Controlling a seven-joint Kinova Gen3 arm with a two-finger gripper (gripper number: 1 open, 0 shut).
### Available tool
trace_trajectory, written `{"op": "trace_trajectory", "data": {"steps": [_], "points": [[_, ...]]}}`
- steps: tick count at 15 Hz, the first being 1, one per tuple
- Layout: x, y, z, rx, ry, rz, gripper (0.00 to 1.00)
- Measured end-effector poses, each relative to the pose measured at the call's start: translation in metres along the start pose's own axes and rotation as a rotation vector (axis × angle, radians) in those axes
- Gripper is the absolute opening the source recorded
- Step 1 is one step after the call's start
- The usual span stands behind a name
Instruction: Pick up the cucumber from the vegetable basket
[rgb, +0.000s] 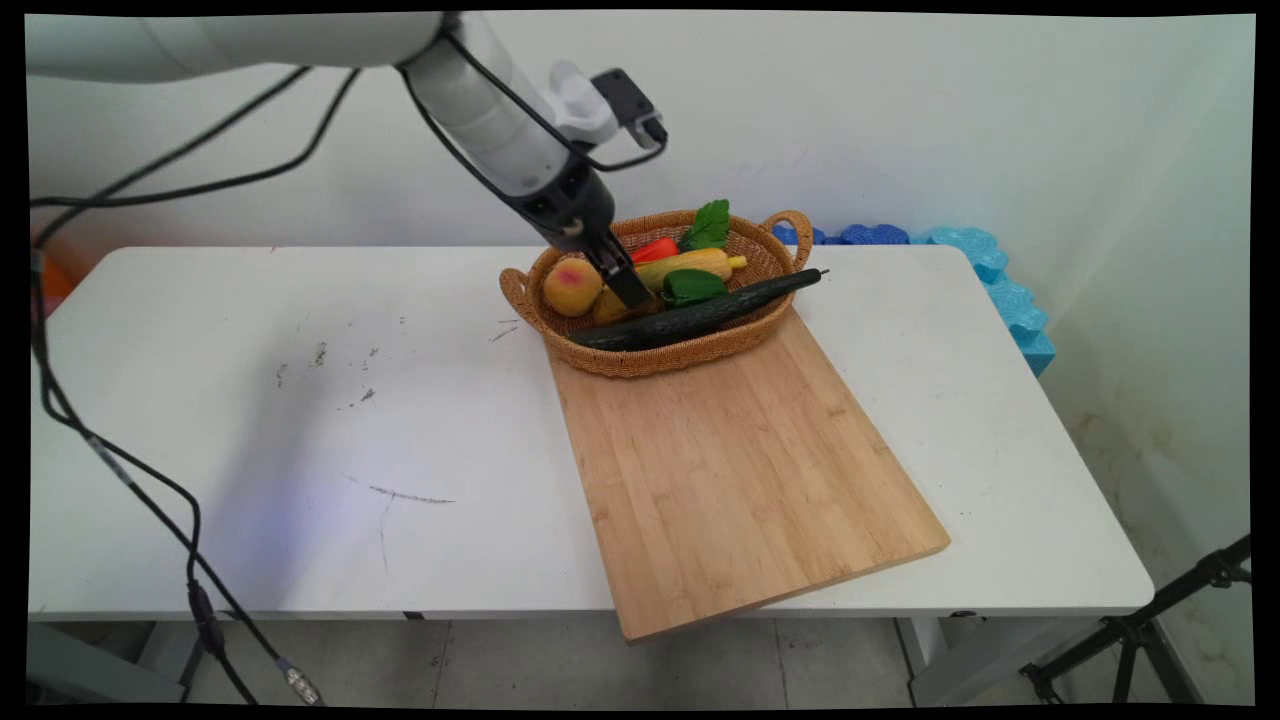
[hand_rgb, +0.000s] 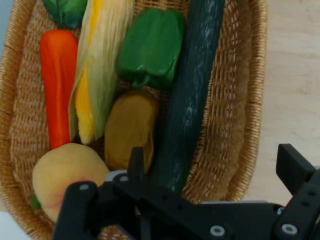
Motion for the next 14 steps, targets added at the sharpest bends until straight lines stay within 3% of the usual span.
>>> {"op": "trace_trajectory", "data": {"steps": [6,14], "points": [[0.014,-0.003,0.052,-0.003,-0.053,0.014,1.0],[0.024,-0.003,0.097,-0.005,-0.074,0.057,1.0]]}}
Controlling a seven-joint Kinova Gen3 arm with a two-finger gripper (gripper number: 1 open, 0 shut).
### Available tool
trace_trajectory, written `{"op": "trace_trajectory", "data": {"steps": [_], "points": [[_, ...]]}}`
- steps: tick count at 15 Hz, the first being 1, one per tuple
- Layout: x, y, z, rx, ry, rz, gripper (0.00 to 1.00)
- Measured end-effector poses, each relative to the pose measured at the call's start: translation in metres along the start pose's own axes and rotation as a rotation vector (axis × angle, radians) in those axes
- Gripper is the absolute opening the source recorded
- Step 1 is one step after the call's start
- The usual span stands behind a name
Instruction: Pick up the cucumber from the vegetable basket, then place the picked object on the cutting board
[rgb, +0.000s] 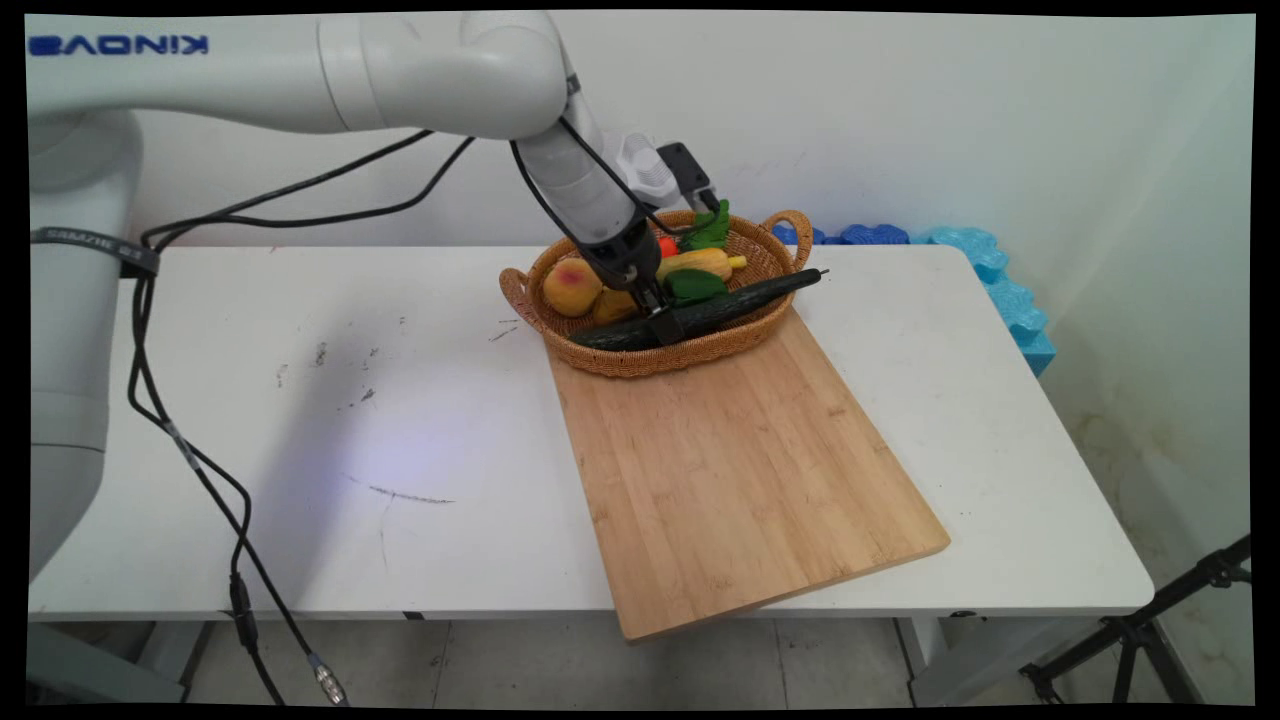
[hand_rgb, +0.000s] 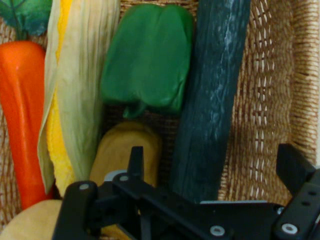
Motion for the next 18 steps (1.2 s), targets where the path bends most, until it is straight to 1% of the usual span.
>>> {"op": "trace_trajectory", "data": {"steps": [7,8,14,18], "points": [[0.006,0.0,0.024,0.001,-0.002,0.032,1.0],[0.007,0.001,0.026,0.0,-0.001,0.037,0.0],[0.01,-0.001,0.037,0.01,0.004,0.058,0.0],[0.014,-0.006,0.034,0.02,0.022,0.053,0.0]]}}
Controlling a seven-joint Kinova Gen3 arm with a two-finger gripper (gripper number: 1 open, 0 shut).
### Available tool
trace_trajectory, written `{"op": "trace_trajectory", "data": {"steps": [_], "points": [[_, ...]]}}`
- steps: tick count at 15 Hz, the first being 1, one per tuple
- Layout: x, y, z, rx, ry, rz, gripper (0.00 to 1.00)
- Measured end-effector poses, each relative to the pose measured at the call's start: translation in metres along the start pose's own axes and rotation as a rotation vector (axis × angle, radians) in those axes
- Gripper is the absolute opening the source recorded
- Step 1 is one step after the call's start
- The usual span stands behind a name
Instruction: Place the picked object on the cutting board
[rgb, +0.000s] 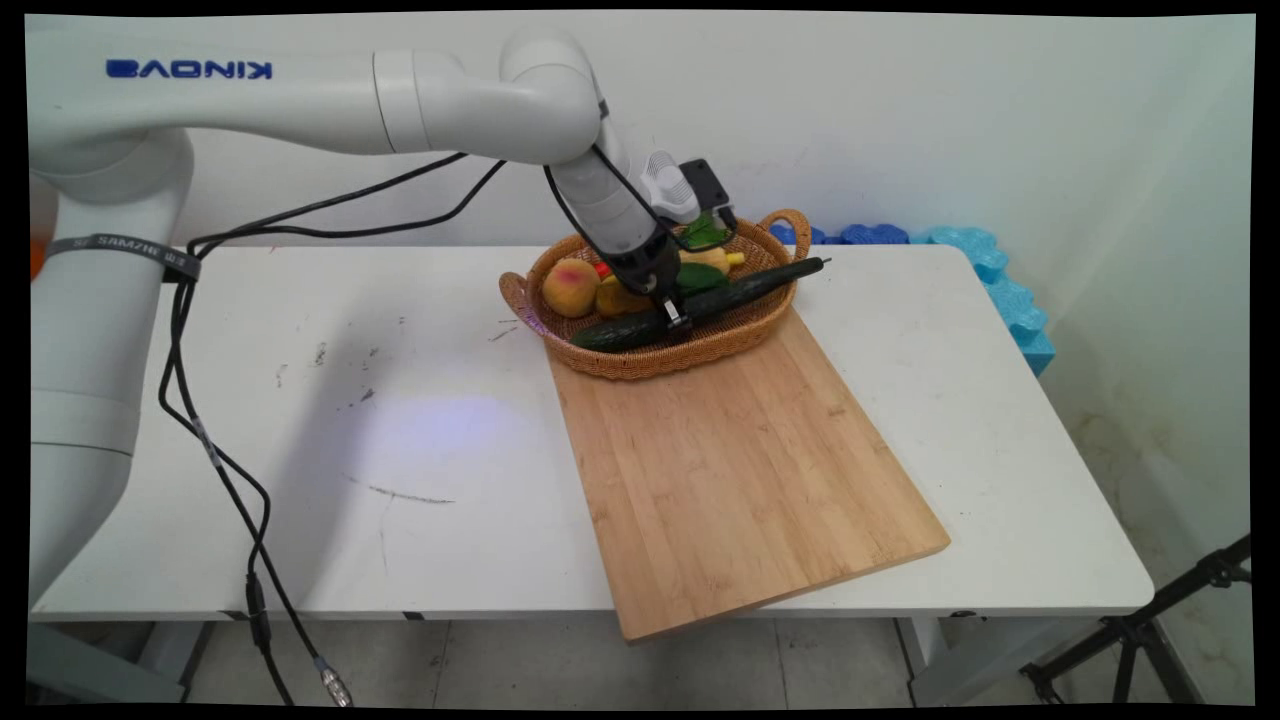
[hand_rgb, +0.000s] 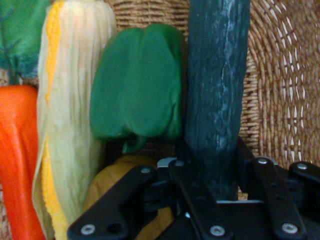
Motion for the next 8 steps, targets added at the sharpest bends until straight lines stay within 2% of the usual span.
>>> {"op": "trace_trajectory", "data": {"steps": [3,8], "points": [[0.005,-0.004,-0.017,0.003,0.018,-0.031,0.0],[0.022,-0.003,-0.076,-0.006,0.047,-0.098,0.0]]}}
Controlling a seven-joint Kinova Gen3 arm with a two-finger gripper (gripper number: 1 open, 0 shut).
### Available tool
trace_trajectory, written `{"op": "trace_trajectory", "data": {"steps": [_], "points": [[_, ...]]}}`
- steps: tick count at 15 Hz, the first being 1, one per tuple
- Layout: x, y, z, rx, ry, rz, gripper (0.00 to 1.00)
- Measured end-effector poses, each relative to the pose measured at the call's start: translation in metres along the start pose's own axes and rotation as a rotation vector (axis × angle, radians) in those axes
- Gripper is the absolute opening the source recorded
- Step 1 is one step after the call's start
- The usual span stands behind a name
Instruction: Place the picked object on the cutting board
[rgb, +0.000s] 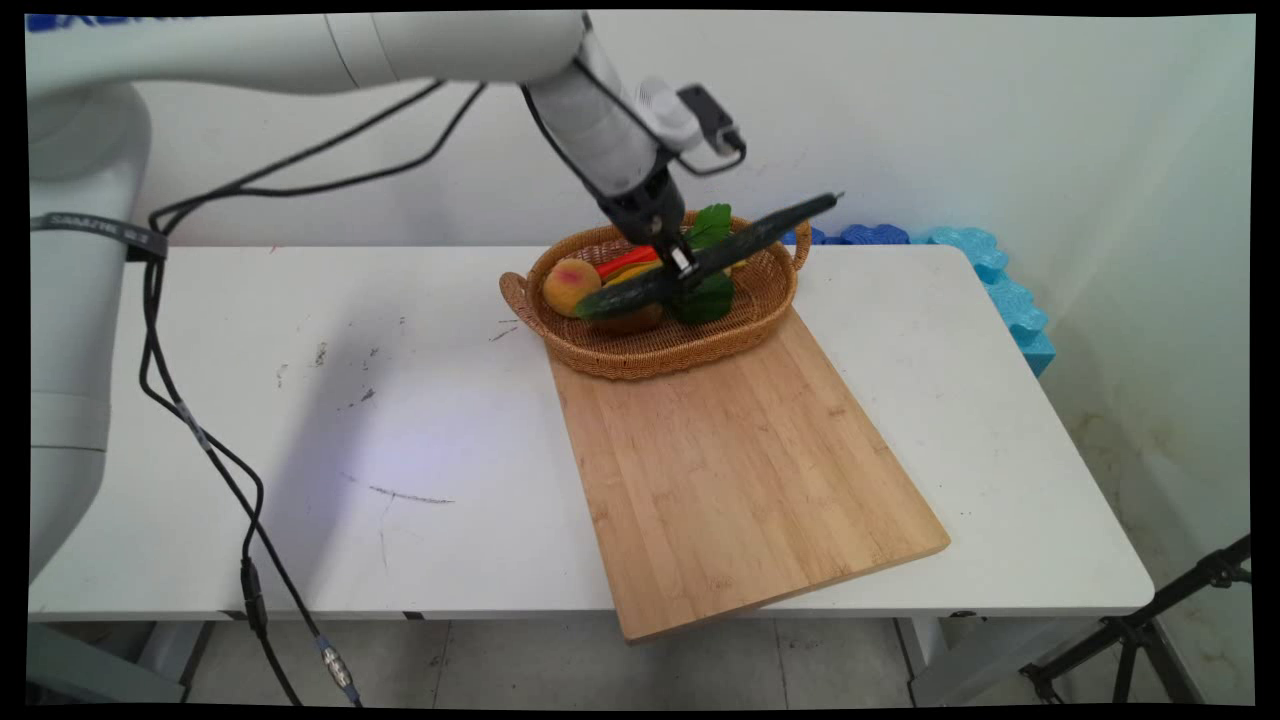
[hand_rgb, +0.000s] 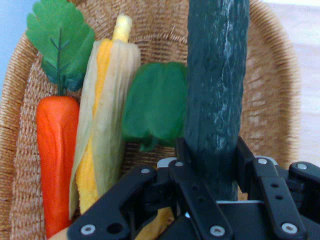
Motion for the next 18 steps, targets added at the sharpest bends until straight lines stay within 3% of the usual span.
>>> {"op": "trace_trajectory", "data": {"steps": [4,9,13,18], "points": [[0.021,0.021,-0.057,-0.046,0.023,-0.048,0.0],[0.032,0.056,-0.102,-0.111,0.027,-0.085,0.0],[0.027,0.088,-0.112,-0.15,0.008,-0.108,0.0],[0.006,0.117,-0.089,-0.16,-0.034,-0.13,0.0]]}}
